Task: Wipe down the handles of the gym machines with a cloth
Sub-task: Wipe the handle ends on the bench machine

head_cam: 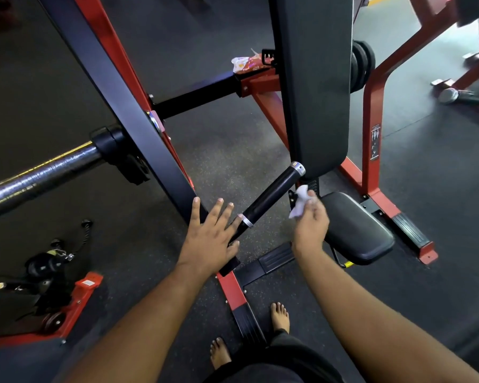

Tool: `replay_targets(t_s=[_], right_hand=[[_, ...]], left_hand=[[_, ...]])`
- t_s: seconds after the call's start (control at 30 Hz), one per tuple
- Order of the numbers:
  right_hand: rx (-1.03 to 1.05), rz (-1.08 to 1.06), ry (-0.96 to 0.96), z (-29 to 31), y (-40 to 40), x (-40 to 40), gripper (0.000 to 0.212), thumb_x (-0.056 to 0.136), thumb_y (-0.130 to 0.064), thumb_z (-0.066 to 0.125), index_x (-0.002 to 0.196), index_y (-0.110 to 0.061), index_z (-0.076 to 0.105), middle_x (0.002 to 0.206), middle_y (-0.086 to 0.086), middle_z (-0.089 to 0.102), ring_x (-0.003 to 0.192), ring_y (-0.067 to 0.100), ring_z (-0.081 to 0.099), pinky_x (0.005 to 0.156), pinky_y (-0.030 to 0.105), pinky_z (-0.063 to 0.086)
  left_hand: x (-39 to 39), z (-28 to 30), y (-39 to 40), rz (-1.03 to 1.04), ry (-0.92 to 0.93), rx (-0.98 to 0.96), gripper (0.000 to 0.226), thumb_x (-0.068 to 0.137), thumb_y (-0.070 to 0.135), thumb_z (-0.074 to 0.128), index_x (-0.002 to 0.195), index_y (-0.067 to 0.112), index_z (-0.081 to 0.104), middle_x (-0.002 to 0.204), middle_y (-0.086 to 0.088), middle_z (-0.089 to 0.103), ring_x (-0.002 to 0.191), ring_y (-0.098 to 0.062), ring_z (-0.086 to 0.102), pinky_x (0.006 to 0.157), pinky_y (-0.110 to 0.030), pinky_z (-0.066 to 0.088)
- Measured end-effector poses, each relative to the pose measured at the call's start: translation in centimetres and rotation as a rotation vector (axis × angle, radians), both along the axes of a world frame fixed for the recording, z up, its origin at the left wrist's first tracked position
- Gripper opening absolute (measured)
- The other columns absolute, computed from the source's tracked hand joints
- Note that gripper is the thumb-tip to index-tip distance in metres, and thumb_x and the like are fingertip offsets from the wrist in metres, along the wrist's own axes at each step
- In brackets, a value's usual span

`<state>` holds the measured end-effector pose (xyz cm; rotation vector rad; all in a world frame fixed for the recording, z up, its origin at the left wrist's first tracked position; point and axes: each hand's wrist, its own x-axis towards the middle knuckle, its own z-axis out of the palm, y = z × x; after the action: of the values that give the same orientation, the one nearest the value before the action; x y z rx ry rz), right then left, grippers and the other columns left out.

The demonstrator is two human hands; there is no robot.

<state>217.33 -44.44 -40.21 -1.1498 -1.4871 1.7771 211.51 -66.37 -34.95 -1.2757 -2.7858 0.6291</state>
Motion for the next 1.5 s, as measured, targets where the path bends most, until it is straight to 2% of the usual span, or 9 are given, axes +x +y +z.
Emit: replay_targets(t_s=[0.17, 0.43, 0.6, 0.77, 0.93, 1.13, 1.27, 1.43, 1.5], right_hand=[[-0.532, -0.053, 0.262, 1.8, 1.5, -6.3, 0.038, 0.099, 0.003, 0.043, 0.069, -0.019, 0.051, 0.06, -0.003, 0.045, 0.058, 0.012, 0.04, 0.059, 0.026, 0.037], [-0.44, 0.122, -0.075, 1.3, -4.2, -3.4, 0.037, 0.092, 0.008, 0.036, 0.074, -0.017, 0.057, 0.059, 0.001, 0.048, 0.055, 0.011, 0.044, 0.089, 0.034, 0.048], [-0.552, 0.3, -0.06, 1.8, -6.8, 0.4, 0.026, 0.102, 0.002, 0.045, 0.093, -0.002, 0.07, 0.072, 0.008, 0.065, 0.068, 0.018, 0.055, 0.068, 0.031, 0.047], [-0.582, -0.056, 0.074, 3.6, 0.7, -3.6, 0.028, 0.103, -0.008, 0.047, 0.117, 0.01, 0.063, 0.062, -0.008, 0.066, 0.062, 0.01, 0.059, 0.063, 0.022, 0.051], [-0.532, -0.062, 0.096, 3.8, 0.3, -6.4, 0.034, 0.104, -0.019, 0.05, 0.071, -0.024, 0.048, 0.056, -0.006, 0.045, 0.052, 0.009, 0.04, 0.053, 0.025, 0.035], [-0.417, 0.213, -0.066, 2.5, -5.4, -1.8, 0.031, 0.108, -0.012, 0.042, 0.085, -0.015, 0.062, 0.077, 0.001, 0.065, 0.079, 0.016, 0.058, 0.089, 0.035, 0.05], [-0.505, 0.359, -0.067, 1.6, -7.6, 1.6, 0.03, 0.109, -0.011, 0.043, 0.097, -0.008, 0.07, 0.091, 0.011, 0.075, 0.087, 0.022, 0.067, 0.087, 0.035, 0.051], [-0.622, -0.004, 0.057, 2.6, -0.6, -1.9, 0.026, 0.107, -0.014, 0.045, 0.106, -0.013, 0.07, 0.097, 0.005, 0.075, 0.081, 0.01, 0.074, 0.075, 0.025, 0.061], [-0.705, -0.027, 0.21, 3.5, 1.9, -4.7, 0.029, 0.108, -0.029, 0.049, 0.121, -0.01, 0.068, 0.108, 0.005, 0.076, 0.092, 0.011, 0.074, 0.089, 0.029, 0.059]], left_hand=[[0.0, -0.3, -0.1, -0.001, -0.008, 0.014, 0.066, 0.104, 0.062, 0.02, 0.163, 0.034, 0.015, 0.172, -0.003, 0.012, 0.159, -0.029, 0.0, 0.115, -0.075, -0.008], [-0.1, -0.5, 0.1, 0.008, 0.006, -0.003, 0.068, 0.102, 0.063, 0.024, 0.163, 0.034, 0.013, 0.172, -0.004, 0.011, 0.159, -0.029, 0.0, 0.115, -0.075, -0.011], [-0.1, -0.3, 0.1, 0.002, 0.012, 0.009, 0.067, 0.102, 0.062, 0.026, 0.163, 0.034, 0.018, 0.172, -0.004, 0.015, 0.159, -0.03, 0.004, 0.115, -0.075, -0.013], [0.1, 0.0, 0.1, -0.006, 0.027, -0.009, 0.066, 0.103, 0.062, 0.022, 0.163, 0.033, 0.016, 0.172, -0.005, 0.013, 0.159, -0.03, 0.002, 0.114, -0.075, -0.014], [0.0, 0.0, 0.1, -0.002, 0.025, 0.016, 0.066, 0.103, 0.062, 0.026, 0.162, 0.033, 0.023, 0.171, -0.005, 0.018, 0.159, -0.03, 0.005, 0.115, -0.075, -0.013], [0.0, -0.2, 0.1, 0.003, 0.027, 0.019, 0.066, 0.103, 0.061, 0.026, 0.162, 0.033, 0.022, 0.171, -0.005, 0.017, 0.158, -0.031, 0.005, 0.115, -0.075, -0.011], [0.0, -0.3, 0.1, 0.006, 0.023, 0.032, 0.065, 0.102, 0.061, 0.028, 0.161, 0.034, 0.024, 0.171, -0.004, 0.019, 0.158, -0.029, 0.007, 0.115, -0.074, -0.014], [-0.1, -0.3, 0.2, 0.002, 0.023, 0.022, 0.065, 0.103, 0.061, 0.026, 0.162, 0.034, 0.021, 0.171, -0.004, 0.017, 0.159, -0.029, 0.006, 0.115, -0.075, -0.014], [0.0, -0.4, 0.1, 0.0, 0.027, 0.019, 0.066, 0.103, 0.062, 0.024, 0.162, 0.034, 0.02, 0.171, -0.004, 0.016, 0.159, -0.029, 0.005, 0.115, -0.075, -0.012]])
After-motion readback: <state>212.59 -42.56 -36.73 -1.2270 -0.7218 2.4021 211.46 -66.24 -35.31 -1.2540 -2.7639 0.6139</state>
